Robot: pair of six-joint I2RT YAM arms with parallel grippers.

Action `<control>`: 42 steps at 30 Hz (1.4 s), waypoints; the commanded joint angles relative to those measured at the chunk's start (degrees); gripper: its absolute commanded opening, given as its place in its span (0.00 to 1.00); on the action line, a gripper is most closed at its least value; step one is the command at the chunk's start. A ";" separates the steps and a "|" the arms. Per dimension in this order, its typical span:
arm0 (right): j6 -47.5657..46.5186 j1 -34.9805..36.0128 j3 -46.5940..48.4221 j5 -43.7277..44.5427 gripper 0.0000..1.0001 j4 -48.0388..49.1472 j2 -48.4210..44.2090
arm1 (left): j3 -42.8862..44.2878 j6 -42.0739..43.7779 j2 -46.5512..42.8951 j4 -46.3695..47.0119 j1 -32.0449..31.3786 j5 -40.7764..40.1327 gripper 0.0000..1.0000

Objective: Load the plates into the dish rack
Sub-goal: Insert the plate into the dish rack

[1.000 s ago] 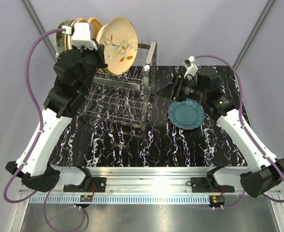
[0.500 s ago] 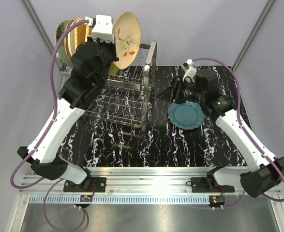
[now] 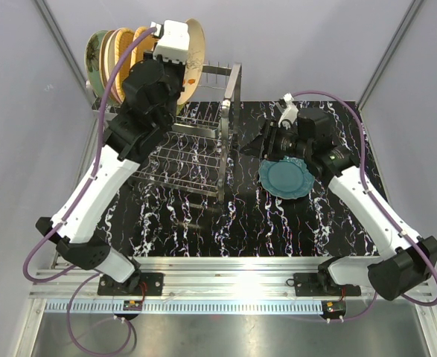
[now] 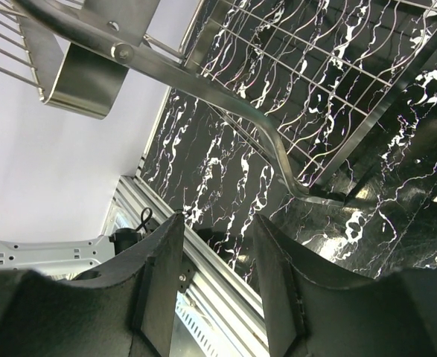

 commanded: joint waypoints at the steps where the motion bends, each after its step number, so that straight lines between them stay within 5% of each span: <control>1: -1.34 0.52 -0.19 0.35 0.50 0.96 0.44 | 4.49 3.92 -1.15 13.29 -0.14 -4.29 0.00; 42: -2.39 0.43 -3.53 0.61 0.53 1.49 2.03 | -11.33 0.50 -5.11 12.94 -0.14 -8.52 0.01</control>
